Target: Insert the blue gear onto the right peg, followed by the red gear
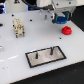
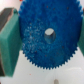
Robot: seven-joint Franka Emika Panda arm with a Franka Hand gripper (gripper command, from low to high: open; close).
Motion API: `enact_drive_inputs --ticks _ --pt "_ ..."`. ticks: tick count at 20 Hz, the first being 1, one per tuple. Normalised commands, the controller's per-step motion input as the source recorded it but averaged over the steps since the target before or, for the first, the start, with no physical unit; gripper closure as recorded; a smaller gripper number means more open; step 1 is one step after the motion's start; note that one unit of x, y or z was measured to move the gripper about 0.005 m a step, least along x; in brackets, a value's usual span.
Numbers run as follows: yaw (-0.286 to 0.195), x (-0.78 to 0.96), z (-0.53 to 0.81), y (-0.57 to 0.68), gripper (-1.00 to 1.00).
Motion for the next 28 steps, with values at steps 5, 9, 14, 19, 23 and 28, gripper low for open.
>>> enact_drive_inputs --ticks 5,9,14,19,23,28 --pt "0.0 0.75 0.49 -0.18 1.0" --pt "0.0 0.79 0.47 -0.23 1.0" --pt "0.0 0.79 0.4 -0.25 1.0" --pt "0.0 0.78 0.3 -0.28 1.0" --pt "0.0 0.8 0.24 -0.26 1.0" --pt "0.0 0.81 0.17 -0.26 1.0"
